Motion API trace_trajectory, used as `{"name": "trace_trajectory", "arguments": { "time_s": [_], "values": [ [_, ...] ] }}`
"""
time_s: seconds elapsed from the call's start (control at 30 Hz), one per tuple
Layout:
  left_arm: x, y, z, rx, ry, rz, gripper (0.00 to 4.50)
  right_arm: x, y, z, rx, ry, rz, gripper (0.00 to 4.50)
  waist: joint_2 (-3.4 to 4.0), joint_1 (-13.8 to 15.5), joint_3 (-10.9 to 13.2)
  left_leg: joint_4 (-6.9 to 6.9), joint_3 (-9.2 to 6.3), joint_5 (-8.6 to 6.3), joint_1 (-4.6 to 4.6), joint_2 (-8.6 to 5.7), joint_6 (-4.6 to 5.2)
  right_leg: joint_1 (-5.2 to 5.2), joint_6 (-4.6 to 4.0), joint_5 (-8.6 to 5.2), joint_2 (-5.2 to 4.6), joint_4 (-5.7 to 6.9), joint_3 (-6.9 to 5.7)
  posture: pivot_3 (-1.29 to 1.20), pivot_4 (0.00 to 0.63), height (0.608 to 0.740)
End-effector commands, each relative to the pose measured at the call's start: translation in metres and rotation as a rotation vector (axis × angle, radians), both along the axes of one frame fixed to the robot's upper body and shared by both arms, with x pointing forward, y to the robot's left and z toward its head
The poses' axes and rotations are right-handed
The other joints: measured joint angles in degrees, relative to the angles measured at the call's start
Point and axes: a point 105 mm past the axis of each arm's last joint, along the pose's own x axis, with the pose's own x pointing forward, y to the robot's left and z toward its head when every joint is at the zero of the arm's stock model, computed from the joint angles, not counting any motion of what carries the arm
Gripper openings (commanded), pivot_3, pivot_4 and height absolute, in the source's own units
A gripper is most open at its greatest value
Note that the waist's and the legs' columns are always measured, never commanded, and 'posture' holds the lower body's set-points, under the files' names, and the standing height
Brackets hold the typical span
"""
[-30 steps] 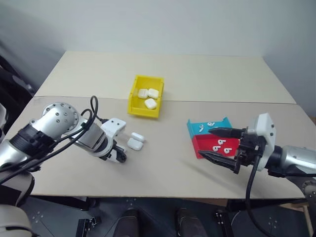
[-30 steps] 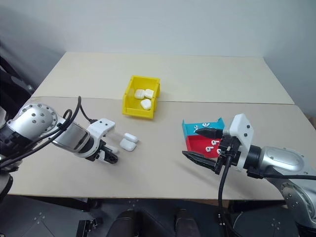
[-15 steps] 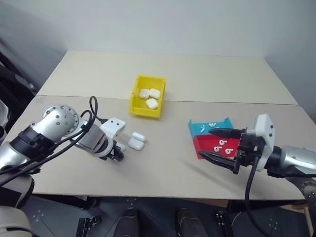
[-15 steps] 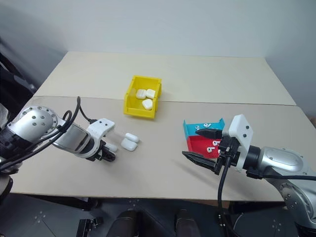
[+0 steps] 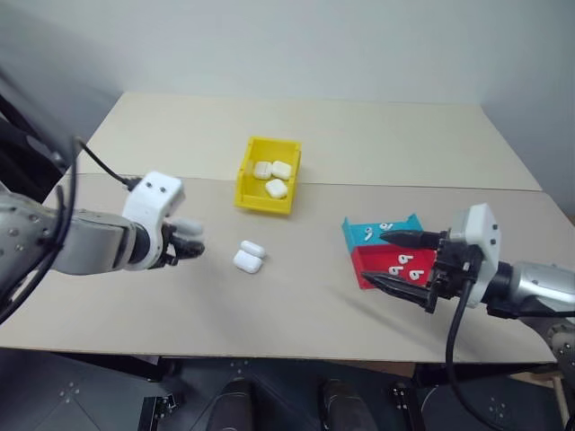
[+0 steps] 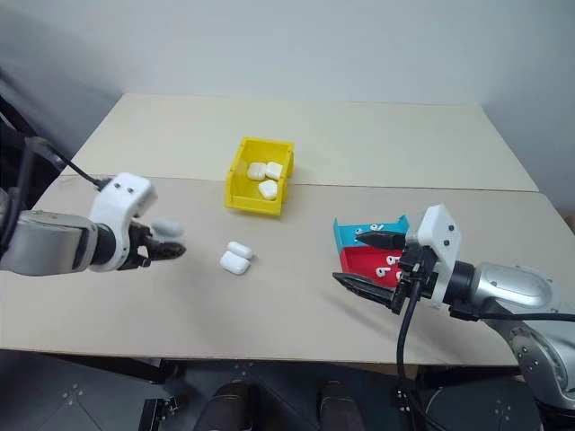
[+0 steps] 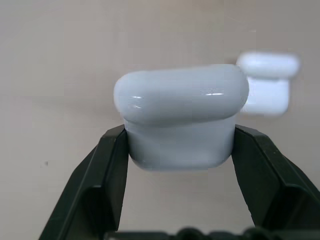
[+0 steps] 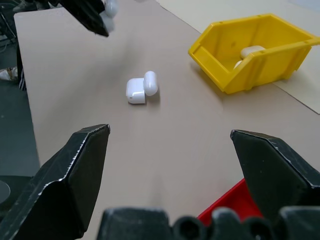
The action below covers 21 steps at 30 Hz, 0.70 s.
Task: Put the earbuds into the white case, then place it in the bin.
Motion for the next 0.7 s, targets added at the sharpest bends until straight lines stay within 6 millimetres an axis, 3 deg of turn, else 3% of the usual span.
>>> {"name": "trace_trajectory", "arguments": {
  "time_s": [0.03, 0.17, 0.23, 0.47, 0.57, 0.7],
  "values": [
    [0.012, -0.018, 0.044, -0.263, -0.279, -0.125, 2.79, 0.001, 0.002, 0.017, -0.01, -0.084, 0.028, 4.5, 0.02, 0.31, -0.01, 0.01, 0.0, 0.01, -0.01, 0.0, -0.02, 0.0, 0.0, 0.0, 0.0, 0.02, -0.01, 0.0, 0.15, 0.74],
    [0.012, -0.044, 0.057, -0.4, -0.494, -0.328, 2.79, 0.005, 0.0, 0.028, -0.056, -0.106, 0.053, 4.5, -0.03, 0.21, -0.01, 0.02, 0.02, 0.02, -0.05, 0.0, -0.04, 0.02, -0.02, 0.07, 0.01, -0.08, 0.02, 0.0, 0.15, 0.74],
    [0.007, -0.066, 0.064, -0.503, -0.568, -0.518, 2.79, 0.01, -0.002, 0.031, -0.136, -0.113, 0.059, 4.5, -0.02, 0.16, -0.02, 0.02, 0.01, 0.02, -0.07, 0.0, -0.03, -0.01, -0.02, 0.07, 0.03, -0.09, 0.03, 0.0, 0.15, 0.74],
    [-0.011, -0.114, 0.077, -0.679, -0.7, -1.013, 2.79, 0.027, -0.017, 0.033, -0.388, -0.1, 0.091, 4.5, -0.04, -0.1, -0.02, 0.08, -0.02, 0.0, -0.12, -0.01, 0.04, 0.02, 0.02, 0.09, 0.03, -0.11, 0.03, 0.0, 0.15, 0.74],
    [-0.024, -0.125, 0.076, -0.677, -0.727, -1.231, 2.79, 0.034, -0.027, 0.028, -0.483, -0.064, 0.108, 4.5, -0.03, -0.45, -0.02, 0.09, 0.0, -0.04, -0.15, -0.01, 0.1, -0.02, 0.03, 0.08, 0.03, -0.11, 0.04, 0.0, 0.15, 0.74],
    [-0.036, -0.131, 0.072, -0.684, -0.732, -1.372, 2.79, 0.044, -0.038, 0.02, -0.552, 0.002, 0.105, 4.5, -0.03, -1.1, -0.03, 0.11, 0.03, -0.08, -0.15, 0.01, 0.17, -0.04, 0.05, 0.06, 0.03, -0.13, 0.08, 0.0, 0.15, 0.74]
  ]
}}
